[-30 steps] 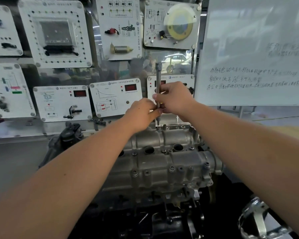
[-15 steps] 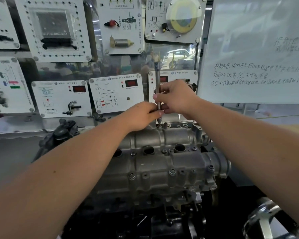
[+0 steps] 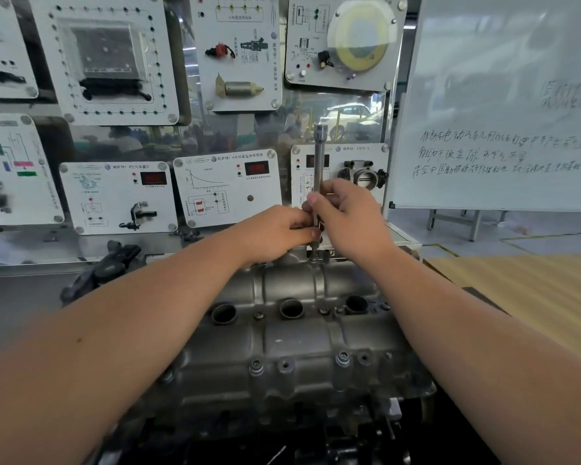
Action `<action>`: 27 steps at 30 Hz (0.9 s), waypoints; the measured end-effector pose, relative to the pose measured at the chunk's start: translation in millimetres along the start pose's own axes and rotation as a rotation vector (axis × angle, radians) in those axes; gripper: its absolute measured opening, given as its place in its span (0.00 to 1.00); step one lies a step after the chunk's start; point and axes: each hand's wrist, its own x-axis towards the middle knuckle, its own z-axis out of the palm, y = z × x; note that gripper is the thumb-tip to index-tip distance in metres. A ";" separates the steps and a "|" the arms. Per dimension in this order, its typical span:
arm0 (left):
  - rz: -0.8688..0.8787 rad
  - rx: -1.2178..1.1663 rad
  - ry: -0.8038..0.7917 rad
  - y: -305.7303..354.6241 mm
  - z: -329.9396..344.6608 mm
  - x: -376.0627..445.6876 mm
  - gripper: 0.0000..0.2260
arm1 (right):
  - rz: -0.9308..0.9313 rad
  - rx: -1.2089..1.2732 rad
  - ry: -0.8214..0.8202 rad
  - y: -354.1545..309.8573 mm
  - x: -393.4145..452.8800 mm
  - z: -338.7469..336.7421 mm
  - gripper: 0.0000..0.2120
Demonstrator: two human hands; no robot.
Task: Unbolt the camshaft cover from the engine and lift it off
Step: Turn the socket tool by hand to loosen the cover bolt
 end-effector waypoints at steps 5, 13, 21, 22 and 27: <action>0.027 -0.025 -0.036 -3.6 -1.9 3.3 0.07 | -0.083 -0.013 -0.010 6.4 -2.7 -2.1 0.10; 0.088 0.020 -0.104 3.1 -0.2 7.5 0.09 | -0.179 -0.159 0.084 2.0 2.7 3.5 0.16; 0.059 -0.017 -0.080 1.9 0.2 -1.9 0.15 | -0.171 -0.079 0.073 4.6 2.9 3.4 0.08; 0.061 -0.008 -0.083 2.7 0.4 -1.0 0.16 | -0.168 -0.080 0.092 4.8 1.5 3.5 0.12; 0.098 0.049 -0.054 3.3 4.9 3.2 0.13 | -0.205 -0.114 0.101 5.5 -5.0 3.4 0.15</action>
